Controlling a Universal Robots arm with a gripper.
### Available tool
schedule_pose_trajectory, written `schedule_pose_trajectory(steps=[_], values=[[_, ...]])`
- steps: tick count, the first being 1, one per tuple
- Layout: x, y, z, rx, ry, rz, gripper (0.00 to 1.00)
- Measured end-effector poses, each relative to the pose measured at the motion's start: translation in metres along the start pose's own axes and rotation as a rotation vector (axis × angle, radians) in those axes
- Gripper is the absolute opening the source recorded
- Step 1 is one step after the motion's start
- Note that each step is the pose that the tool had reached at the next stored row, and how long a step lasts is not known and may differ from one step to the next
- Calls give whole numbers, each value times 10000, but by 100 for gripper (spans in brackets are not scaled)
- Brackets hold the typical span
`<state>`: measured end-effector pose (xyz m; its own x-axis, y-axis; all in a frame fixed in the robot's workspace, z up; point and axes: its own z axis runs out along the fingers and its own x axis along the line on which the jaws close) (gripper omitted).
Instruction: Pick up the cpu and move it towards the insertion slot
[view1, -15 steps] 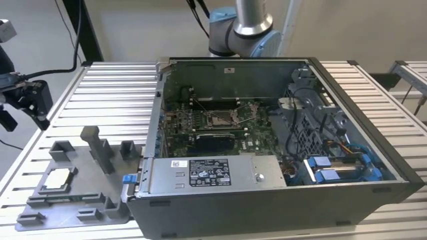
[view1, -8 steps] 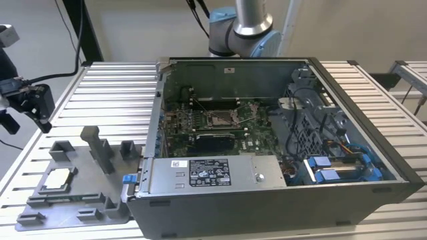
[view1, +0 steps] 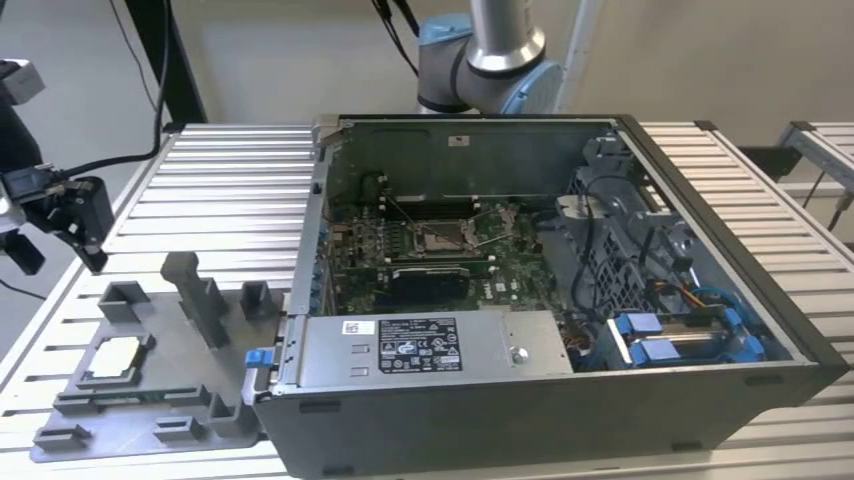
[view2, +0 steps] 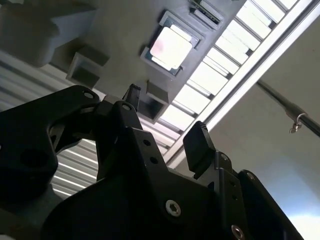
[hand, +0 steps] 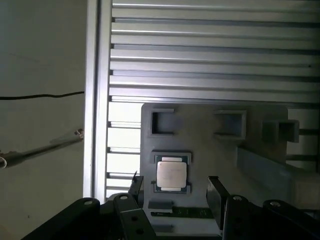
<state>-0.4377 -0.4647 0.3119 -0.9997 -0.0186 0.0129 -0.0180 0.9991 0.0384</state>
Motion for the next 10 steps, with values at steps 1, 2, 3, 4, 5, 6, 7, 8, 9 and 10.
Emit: schedule_pose_trajectory(steps=[1,2,3,4,5,6,7,8,9,10], values=[[0,0,10,0,0,0,100],[0,-1,20,0,-1,0,100],[0,-1,29,0,0,0,100],[-1,-2,39,0,0,0,100],[-1,-2,49,0,0,0,100],[-1,-2,59,1,0,0,100],[-1,-3,71,0,0,0,100],[-1,-3,82,0,0,-1,100],[-1,-4,93,0,1,0,100],[-2,-4,103,0,0,-1,100]])
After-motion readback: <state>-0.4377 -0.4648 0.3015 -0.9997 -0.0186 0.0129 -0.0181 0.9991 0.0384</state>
